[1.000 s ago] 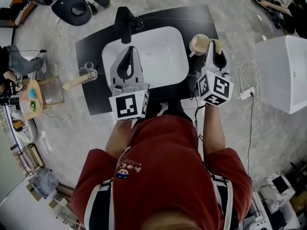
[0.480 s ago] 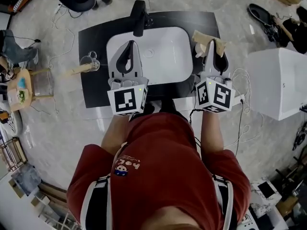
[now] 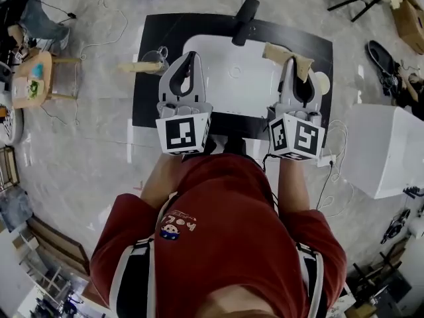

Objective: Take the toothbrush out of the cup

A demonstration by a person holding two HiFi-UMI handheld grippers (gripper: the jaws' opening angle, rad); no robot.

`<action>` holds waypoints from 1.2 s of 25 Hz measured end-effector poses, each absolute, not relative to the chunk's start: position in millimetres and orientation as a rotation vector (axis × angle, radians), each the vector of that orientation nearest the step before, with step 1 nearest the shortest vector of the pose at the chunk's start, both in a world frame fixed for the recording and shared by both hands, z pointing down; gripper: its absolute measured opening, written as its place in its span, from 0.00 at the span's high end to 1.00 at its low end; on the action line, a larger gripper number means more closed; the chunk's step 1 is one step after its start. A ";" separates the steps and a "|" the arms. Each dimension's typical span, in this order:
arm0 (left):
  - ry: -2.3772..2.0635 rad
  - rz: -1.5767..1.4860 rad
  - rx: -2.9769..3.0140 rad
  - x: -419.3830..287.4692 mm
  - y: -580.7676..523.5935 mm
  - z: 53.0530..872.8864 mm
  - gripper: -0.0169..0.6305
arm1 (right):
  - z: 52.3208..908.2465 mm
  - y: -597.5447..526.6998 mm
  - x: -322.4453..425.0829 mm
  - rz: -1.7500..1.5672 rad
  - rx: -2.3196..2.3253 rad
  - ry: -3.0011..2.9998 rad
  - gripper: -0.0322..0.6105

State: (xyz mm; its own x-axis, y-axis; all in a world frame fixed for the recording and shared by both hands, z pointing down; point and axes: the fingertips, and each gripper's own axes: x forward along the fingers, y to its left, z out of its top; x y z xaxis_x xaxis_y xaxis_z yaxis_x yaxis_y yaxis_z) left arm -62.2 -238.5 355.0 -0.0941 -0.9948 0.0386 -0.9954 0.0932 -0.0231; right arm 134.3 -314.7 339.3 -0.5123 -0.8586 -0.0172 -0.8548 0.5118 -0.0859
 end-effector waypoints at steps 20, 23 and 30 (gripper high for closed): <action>-2.448 0.151 1.704 -175.4 -159.8 420.3 0.86 | 360.1 -269.9 -18.0 -0.128 -1.148 2.936 0.85; -2.411 0.149 1.635 -184.9 -156.9 444.5 0.81 | 369.5 -268.3 -24.9 -0.142 -1.144 2.958 0.85; -2.309 0.179 1.510 -209.7 -161.9 498.1 0.68 | 382.9 -270.1 -36.0 -0.157 -1.159 2.991 0.85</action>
State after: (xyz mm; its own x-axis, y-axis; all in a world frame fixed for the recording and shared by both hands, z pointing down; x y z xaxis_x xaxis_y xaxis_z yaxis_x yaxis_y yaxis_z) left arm -209.7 -161.9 498.1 -0.3542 -0.8566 0.3751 -0.9042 0.4162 0.0965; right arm -36.0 -270.1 382.9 -0.7376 -0.6678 0.1002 -0.6746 0.7353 -0.0656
